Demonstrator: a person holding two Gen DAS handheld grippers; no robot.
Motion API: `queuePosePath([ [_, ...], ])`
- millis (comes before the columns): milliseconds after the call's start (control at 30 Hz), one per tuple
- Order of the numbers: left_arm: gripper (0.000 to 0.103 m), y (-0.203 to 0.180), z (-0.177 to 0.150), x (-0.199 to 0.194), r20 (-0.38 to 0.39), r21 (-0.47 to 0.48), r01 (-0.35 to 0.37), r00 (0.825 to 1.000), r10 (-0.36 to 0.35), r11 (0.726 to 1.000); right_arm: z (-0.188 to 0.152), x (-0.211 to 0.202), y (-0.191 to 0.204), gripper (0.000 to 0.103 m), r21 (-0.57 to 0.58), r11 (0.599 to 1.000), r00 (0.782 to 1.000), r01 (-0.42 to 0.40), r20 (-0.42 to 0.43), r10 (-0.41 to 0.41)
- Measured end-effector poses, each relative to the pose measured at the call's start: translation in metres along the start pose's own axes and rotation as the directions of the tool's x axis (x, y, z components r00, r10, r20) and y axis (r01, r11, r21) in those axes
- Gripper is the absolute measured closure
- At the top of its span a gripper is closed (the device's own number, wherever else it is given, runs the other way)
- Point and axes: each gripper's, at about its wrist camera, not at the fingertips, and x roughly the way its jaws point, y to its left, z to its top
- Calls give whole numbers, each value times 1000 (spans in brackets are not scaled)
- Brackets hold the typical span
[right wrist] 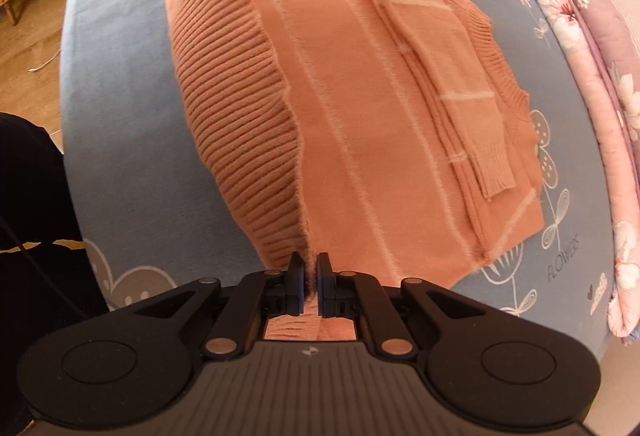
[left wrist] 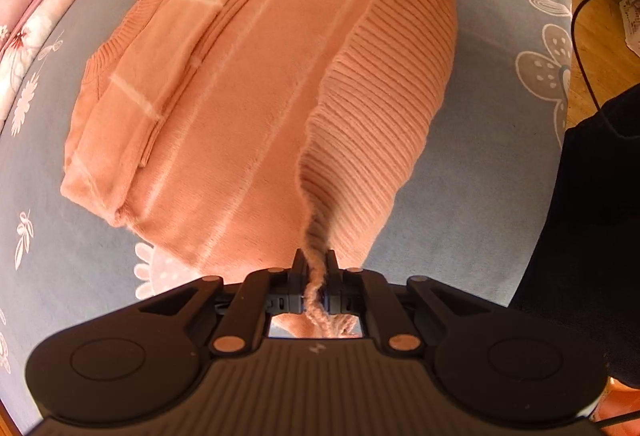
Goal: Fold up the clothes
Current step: 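Carry the held hem over the body toward the collar with both grippers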
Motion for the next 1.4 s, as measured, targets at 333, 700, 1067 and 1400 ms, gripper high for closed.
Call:
queuePosePath([
  [333, 99, 24, 6, 5, 41, 67, -13, 999, 10, 998, 13, 5, -13, 96, -14, 996, 995, 94, -19, -94],
  [700, 99, 45, 28, 1, 53, 74, -143, 989, 139, 987, 16, 16, -33, 96, -110, 971, 978, 211, 22, -209],
  [1067, 99, 71, 45, 5, 51, 59, -244, 969, 242, 968, 29, 33, -71, 96, -136, 941, 950, 311, 77, -303],
  [1400, 98, 110, 67, 16, 64, 40, -321, 946, 318, 946, 46, 49, -109, 96, -125, 910, 917, 396, 112, -383],
])
